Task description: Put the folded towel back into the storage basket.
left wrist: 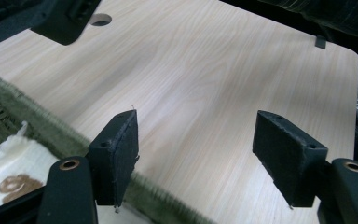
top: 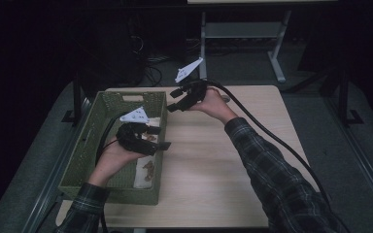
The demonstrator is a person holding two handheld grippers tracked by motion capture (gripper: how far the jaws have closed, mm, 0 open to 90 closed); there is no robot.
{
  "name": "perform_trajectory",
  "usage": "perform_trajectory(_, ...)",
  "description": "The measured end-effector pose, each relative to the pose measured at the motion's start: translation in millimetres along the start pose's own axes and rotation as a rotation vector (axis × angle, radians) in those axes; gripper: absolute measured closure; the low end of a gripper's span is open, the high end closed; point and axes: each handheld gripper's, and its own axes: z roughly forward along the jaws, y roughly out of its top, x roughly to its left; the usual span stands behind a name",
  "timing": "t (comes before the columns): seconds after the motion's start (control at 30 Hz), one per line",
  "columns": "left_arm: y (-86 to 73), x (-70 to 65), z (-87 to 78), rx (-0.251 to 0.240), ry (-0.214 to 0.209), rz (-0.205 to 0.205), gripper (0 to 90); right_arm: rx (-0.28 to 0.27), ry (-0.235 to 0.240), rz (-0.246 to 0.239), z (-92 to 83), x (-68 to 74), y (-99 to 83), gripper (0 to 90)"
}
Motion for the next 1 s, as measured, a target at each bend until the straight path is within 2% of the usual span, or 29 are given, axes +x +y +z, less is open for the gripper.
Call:
perform_trajectory(0.3,18.1,-19.4,26.1,-0.011,0.001,-0.009,27.3,0.011,-0.021,0.002,-29.7,-0.8,-23.3,29.9)
perform_trajectory(0.5,26.9,-31.4,44.5,-0.018,0.006,-0.011,26.5,-0.007,-0.037,0.016,-50.8,0.0,-39.8,29.2)
perform_trajectory(0.67,28.5,-39.8,60.3,-0.011,0.011,-0.024,25.5,-0.014,-0.051,0.046,-62.6,0.9,-59.4,28.3)
perform_trajectory(0.77,28.5,-45.2,71.2,0.003,0.018,-0.001,25.0,-0.017,-0.064,0.062,-67.7,2.3,-74.1,27.4)
perform_trajectory(0.87,28.4,-49.8,79.1,0.017,0.022,0.003,25.0,-0.020,-0.072,0.078,-71.0,3.2,-84.2,26.6)
perform_trajectory(0.93,27.8,-52.2,84.9,0.012,0.030,0.006,25.0,-0.020,-0.078,0.091,-73.6,5.1,-91.5,25.5)
perform_trajectory(1.0,27.0,-57.6,93.1,0.002,0.026,-0.007,25.0,-0.015,-0.087,0.099,-76.8,6.4,-101.5,24.1)
